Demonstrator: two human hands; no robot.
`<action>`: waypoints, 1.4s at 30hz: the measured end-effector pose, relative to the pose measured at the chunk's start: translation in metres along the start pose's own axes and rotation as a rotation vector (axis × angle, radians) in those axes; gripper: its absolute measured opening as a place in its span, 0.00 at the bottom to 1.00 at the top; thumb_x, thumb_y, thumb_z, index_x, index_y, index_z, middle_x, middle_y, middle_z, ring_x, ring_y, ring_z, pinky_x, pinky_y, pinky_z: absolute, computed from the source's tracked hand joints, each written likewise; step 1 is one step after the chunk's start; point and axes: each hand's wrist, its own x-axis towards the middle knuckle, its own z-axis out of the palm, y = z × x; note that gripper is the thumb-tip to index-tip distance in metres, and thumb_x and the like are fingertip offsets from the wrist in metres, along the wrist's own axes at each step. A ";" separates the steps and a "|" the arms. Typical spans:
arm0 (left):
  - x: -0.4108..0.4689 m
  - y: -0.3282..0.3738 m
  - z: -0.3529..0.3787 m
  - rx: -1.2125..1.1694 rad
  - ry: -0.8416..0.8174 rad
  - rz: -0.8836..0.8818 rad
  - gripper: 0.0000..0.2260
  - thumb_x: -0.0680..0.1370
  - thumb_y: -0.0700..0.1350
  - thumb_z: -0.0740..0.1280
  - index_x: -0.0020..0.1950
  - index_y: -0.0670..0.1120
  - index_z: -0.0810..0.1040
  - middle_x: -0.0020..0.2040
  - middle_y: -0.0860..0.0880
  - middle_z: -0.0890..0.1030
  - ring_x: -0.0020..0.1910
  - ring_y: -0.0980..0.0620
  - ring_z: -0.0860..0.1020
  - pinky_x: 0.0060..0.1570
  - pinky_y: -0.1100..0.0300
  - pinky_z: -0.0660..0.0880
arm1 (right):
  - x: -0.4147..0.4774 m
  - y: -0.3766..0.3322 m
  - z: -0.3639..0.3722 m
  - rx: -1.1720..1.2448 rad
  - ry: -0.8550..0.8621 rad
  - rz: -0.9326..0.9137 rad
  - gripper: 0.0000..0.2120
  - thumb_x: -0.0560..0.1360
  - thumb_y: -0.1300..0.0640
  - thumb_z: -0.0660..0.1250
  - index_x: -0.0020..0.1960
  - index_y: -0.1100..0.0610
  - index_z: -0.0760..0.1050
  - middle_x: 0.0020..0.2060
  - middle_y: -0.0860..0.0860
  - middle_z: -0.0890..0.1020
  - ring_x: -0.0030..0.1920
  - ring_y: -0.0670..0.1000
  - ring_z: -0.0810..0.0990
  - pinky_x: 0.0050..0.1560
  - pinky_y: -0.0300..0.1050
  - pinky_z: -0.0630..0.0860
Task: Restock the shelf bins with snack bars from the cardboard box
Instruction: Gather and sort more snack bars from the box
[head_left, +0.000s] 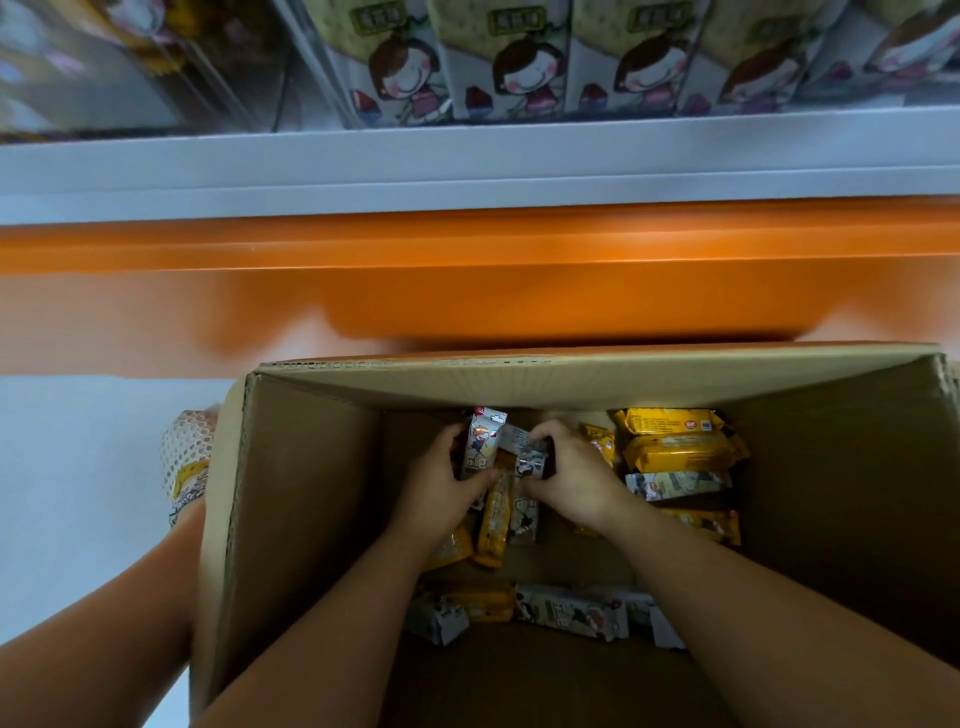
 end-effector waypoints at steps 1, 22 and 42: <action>0.000 0.001 0.000 -0.003 -0.006 -0.005 0.26 0.74 0.42 0.71 0.70 0.48 0.67 0.62 0.51 0.76 0.56 0.58 0.72 0.50 0.62 0.68 | 0.002 0.001 0.001 0.009 -0.002 0.000 0.29 0.70 0.59 0.74 0.67 0.54 0.65 0.62 0.52 0.72 0.61 0.50 0.72 0.54 0.38 0.69; -0.032 0.065 -0.023 0.107 -0.194 0.225 0.18 0.71 0.49 0.74 0.60 0.53 0.77 0.56 0.56 0.81 0.54 0.60 0.77 0.58 0.59 0.73 | -0.073 -0.026 -0.054 0.224 0.247 -0.141 0.24 0.64 0.52 0.78 0.57 0.51 0.73 0.45 0.43 0.80 0.45 0.39 0.79 0.42 0.29 0.74; -0.191 0.213 -0.147 0.154 -0.172 0.601 0.14 0.74 0.55 0.71 0.58 0.58 0.77 0.57 0.58 0.81 0.57 0.61 0.78 0.64 0.56 0.71 | -0.264 -0.120 -0.163 0.443 0.270 -0.476 0.29 0.56 0.44 0.76 0.54 0.55 0.77 0.47 0.53 0.85 0.50 0.54 0.83 0.61 0.59 0.74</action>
